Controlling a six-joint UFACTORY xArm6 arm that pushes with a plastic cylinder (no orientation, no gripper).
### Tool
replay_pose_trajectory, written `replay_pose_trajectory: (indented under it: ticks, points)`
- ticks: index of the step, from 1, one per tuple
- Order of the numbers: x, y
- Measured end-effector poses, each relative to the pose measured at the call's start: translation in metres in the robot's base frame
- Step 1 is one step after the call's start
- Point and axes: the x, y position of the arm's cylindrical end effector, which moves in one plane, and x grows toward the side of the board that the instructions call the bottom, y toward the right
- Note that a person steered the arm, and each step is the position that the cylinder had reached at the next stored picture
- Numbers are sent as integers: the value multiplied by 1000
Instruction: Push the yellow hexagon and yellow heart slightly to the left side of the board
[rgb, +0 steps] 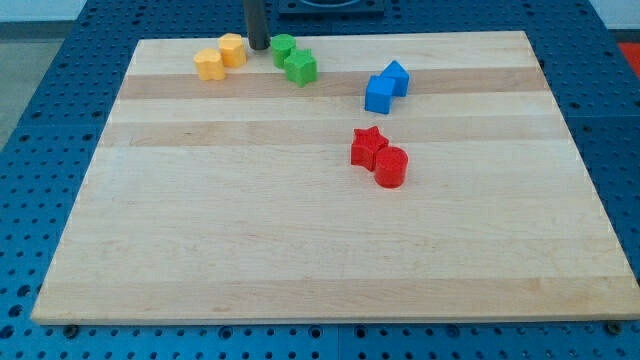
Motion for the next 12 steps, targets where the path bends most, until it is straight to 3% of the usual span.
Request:
replay_pose_trajectory:
  ticks: [5, 8, 12]
  points:
    - [21, -62]
    - [-2, -60]
    - [7, -34]
